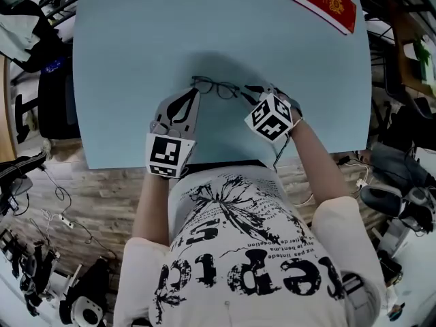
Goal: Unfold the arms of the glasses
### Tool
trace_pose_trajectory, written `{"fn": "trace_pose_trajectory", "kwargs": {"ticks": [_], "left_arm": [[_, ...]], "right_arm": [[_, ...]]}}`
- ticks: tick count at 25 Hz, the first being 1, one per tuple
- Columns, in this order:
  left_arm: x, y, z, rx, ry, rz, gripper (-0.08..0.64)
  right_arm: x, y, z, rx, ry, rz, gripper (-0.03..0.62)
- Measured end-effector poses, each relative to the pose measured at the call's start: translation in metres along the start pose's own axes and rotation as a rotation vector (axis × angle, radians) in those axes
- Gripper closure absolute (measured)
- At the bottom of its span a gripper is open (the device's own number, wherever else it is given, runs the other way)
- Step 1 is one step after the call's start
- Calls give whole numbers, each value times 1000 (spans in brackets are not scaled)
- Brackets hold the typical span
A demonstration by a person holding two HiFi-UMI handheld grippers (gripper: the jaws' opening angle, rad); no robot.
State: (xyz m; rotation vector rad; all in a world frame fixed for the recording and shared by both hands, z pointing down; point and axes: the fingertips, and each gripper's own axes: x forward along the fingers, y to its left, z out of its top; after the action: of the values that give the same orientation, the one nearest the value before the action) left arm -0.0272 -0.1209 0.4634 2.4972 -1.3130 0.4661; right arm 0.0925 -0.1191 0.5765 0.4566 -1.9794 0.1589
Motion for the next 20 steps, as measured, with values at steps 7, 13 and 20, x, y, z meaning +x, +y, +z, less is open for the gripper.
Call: {"fn": "trace_pose_trajectory", "kwargs": {"ticks": [7, 13, 20], "left_arm": [[6, 10, -15, -1, 48, -18, 540], [16, 14, -25, 17, 99, -45, 540], [28, 8, -48, 161, 252, -130, 540]], "right_arm": [[20, 7, 4, -99, 65, 82, 509], [31, 5, 6, -165, 95, 106, 550], [31, 8, 9, -215, 93, 113, 557]]}}
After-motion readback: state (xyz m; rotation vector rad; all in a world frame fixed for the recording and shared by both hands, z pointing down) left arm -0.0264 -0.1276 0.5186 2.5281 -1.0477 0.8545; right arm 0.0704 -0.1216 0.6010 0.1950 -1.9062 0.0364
